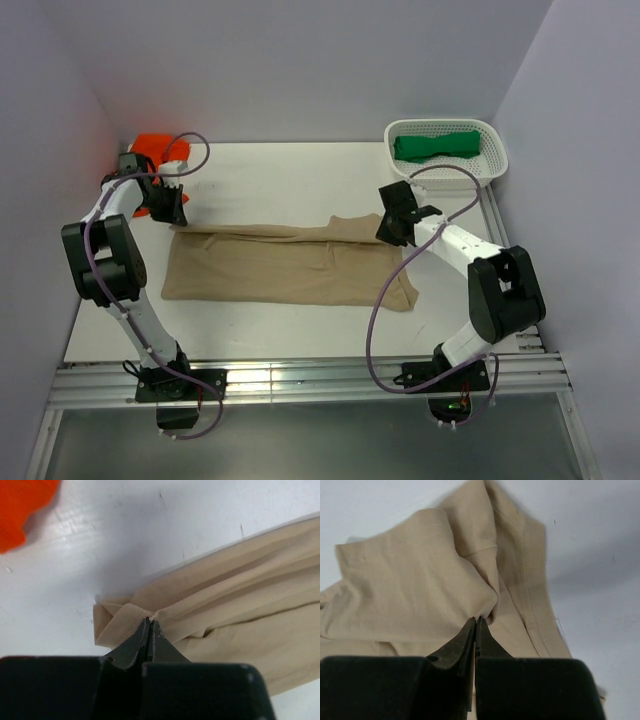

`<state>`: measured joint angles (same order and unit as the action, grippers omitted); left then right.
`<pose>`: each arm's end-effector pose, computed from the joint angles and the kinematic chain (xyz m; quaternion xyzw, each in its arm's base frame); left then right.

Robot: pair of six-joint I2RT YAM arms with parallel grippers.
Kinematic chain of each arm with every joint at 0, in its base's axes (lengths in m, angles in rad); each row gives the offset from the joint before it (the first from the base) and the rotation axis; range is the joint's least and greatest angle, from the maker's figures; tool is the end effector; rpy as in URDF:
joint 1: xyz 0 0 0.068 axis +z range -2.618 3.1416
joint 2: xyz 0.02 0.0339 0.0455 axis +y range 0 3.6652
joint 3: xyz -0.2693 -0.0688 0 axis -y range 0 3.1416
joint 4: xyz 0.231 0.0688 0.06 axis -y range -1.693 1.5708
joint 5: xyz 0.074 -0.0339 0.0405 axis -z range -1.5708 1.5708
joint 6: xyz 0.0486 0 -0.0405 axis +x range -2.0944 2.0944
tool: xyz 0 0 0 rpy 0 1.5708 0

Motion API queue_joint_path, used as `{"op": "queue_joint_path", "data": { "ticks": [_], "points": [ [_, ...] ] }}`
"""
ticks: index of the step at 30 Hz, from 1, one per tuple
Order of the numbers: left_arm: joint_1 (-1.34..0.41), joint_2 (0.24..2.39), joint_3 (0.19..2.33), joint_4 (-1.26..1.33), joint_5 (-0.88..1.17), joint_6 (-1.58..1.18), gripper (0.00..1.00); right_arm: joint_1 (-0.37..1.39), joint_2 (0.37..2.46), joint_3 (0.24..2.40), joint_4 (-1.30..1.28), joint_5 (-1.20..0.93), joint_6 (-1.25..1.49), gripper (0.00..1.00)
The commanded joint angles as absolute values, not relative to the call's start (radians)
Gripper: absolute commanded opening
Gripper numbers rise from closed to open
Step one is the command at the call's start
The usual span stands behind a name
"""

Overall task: Roll the t-shirts
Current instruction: Fold the tshirt

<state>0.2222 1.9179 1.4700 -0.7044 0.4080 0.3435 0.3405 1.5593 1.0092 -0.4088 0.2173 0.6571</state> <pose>0.3886 0.0680 0.2124 0.1001 0.9536 -0.1335 0.2506 0.3004 0.0953 0.2138 0.1817 0.9309 0.0524 0.3124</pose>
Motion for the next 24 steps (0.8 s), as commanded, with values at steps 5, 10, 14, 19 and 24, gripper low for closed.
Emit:
{"op": "queue_joint_path", "data": {
  "ticks": [5,10,14,19,24],
  "points": [
    [0.236,1.821,1.347,-0.696,0.434,0.440,0.10,0.350,1.516,0.910,-0.354,0.229,0.701,0.00],
    [0.258,1.812,1.322,-0.693,0.440,0.440,0.34,0.354,1.516,0.865,-0.330,0.215,0.712,0.00],
    [0.281,1.777,1.335,-0.699,0.457,0.430,0.48,0.356,1.506,0.850,-0.319,0.206,0.710,0.13],
    [0.311,1.741,1.393,-0.739,0.477,0.416,0.55,0.356,1.467,0.854,-0.336,0.215,0.706,0.27],
    [0.311,1.759,1.442,-0.761,0.465,0.400,0.56,0.356,1.421,0.879,-0.357,0.218,0.703,0.34]
  ]
}}
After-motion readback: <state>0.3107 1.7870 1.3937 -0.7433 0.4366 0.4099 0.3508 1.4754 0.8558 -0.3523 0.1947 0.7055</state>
